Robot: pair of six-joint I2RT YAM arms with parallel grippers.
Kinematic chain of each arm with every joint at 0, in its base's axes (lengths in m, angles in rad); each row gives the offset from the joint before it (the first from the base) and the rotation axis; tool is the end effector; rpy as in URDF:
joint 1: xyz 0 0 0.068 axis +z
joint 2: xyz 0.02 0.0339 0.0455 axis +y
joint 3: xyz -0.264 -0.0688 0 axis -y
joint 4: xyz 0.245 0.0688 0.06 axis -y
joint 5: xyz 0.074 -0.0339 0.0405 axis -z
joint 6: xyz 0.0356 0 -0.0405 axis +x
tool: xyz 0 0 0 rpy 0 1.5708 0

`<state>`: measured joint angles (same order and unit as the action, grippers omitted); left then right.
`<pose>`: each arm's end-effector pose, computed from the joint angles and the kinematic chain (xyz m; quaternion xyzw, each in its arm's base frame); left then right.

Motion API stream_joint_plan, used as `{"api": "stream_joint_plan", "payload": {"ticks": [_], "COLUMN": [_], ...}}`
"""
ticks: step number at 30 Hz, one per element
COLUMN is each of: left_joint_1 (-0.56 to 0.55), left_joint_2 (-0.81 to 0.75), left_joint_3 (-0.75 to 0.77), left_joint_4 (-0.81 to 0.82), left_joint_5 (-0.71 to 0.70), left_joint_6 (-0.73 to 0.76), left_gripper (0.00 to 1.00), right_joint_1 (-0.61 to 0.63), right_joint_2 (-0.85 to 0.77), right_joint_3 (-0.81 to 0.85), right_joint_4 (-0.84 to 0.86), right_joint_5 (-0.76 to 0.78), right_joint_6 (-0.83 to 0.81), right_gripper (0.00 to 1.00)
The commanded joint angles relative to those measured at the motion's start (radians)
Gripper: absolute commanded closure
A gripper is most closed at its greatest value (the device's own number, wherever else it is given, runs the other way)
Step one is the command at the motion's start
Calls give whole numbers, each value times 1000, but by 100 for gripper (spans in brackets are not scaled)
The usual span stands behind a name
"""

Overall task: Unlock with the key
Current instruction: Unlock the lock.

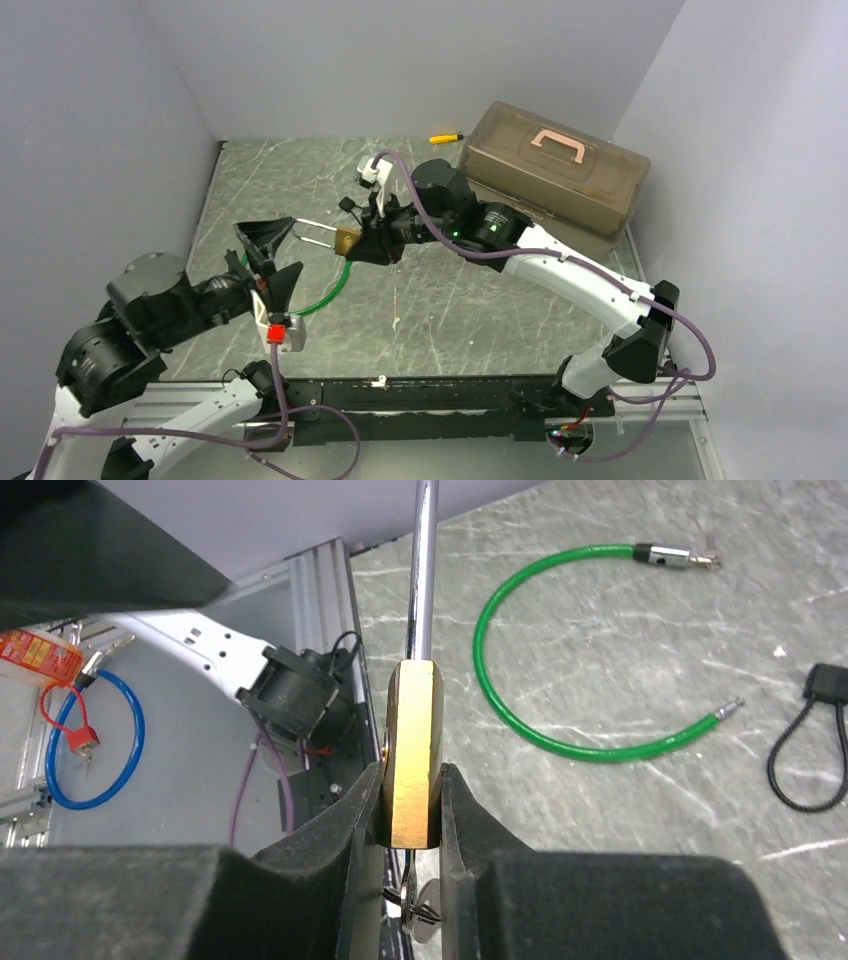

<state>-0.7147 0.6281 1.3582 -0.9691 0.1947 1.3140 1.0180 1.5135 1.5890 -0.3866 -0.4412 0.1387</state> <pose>0.0368 -0.0411 0.4509 0.6963 0.3624 0.1085 0.6100 0.1686 0.3022 0.4229 -0.4522 0.6587 0.4623 0.3846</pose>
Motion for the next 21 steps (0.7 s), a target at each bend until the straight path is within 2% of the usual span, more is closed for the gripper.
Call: {"api": "stream_joint_plan", "payload": {"ticks": [1,7,10,13,16,21], "left_joint_1": [-2,-2,-1,1,16,83], "left_joint_2": [-8,65,99,148,246,355], "left_joint_3": [88,126,119,130,223,354], "left_joint_4": [-21,-110,-106,-157,-343,-507], "left_joint_5": [-11,13,9,19,87,186], "left_joint_6": [-173,-196,-185,-153,-122,-88], "left_gripper": [14,13,15,20,29,43], "right_joint_1": [-21,-22,-21,-21,-22,-22], "right_joint_2": [-87,-83,-88,-92,-95,-97], "right_joint_3": [10,52,53,54,64,83], "right_joint_4": [84,14,-13,-45,-76,-124], "right_joint_5": [-104,-173,-204,-224,-228,-218], "right_joint_6": [-19,-55,-70,-86,-101,-129], "right_gripper": [100,100,100,100,100,100]}}
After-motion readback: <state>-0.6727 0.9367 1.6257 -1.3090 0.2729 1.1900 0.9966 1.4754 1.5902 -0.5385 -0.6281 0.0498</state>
